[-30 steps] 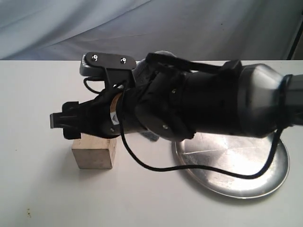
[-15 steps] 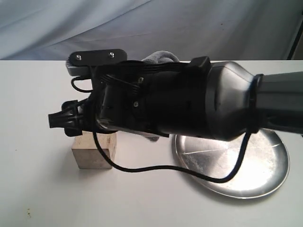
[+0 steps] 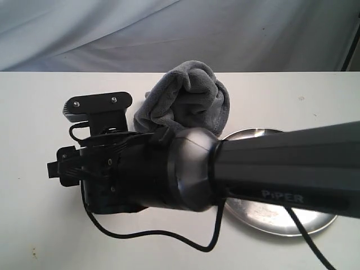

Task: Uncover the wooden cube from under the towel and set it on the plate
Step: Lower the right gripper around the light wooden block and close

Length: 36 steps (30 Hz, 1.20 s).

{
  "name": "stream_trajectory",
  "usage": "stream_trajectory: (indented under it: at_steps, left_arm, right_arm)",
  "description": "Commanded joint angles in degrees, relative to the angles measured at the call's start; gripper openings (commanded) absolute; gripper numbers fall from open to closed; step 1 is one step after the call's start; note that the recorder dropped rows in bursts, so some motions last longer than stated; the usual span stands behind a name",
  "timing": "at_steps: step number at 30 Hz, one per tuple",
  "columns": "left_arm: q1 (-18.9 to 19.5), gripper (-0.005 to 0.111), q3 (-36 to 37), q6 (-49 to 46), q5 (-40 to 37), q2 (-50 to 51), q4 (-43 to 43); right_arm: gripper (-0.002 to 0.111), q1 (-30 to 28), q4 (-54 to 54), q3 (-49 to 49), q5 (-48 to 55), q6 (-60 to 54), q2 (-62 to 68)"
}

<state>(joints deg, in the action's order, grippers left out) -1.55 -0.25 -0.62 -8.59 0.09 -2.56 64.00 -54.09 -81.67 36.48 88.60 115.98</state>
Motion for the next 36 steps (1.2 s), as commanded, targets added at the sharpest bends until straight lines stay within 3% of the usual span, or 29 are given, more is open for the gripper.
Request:
stream_trajectory:
  at_steps: [1,14,31,36]
  left_arm:
    - [0.0,0.001,0.3,-0.1,0.2,-0.1,0.0]
    - [0.0,0.001,0.3,0.2,0.2,-0.1,0.0]
    - [0.0,0.001,0.3,0.1,0.2,-0.1,0.0]
    - [0.0,0.001,0.3,0.2,0.2,-0.1,0.0]
  right_arm:
    - [0.095,0.1,-3.9,-0.4,0.2,2.6,1.6]
    - [0.095,0.2,-12.8,-0.8,0.4,12.5,2.4]
    - [0.095,2.2,-10.2,-7.4,10.2,12.3,9.9]
    - [0.095,2.5,-9.8,-7.4,4.8,13.9,11.2]
